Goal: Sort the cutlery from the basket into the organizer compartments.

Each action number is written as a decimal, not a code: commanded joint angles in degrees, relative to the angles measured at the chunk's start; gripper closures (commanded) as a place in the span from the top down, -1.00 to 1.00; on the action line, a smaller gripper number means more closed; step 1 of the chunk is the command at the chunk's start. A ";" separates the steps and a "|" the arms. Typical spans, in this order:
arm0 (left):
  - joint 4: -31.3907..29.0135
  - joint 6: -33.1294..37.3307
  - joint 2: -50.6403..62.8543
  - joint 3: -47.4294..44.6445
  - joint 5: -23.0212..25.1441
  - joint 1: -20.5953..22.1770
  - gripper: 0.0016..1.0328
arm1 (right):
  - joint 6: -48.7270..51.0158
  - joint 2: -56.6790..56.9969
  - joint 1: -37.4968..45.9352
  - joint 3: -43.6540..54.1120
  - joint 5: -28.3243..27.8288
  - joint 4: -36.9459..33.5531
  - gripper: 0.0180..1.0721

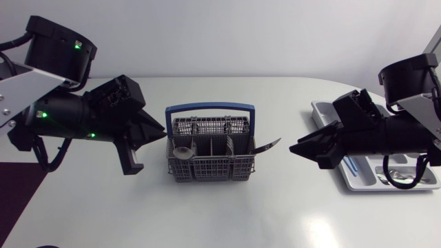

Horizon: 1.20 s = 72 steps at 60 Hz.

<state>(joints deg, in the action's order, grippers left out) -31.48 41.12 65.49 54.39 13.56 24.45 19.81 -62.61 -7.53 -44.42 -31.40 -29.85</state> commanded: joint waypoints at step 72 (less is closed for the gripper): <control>-15.98 56.43 13.43 15.66 -9.08 6.58 -0.16 | 5.50 -5.24 -4.07 2.15 1.43 0.75 0.47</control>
<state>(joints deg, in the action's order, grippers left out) -46.68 94.26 76.99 67.37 5.17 30.52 24.10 -66.61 -11.20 -43.38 -30.15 -29.58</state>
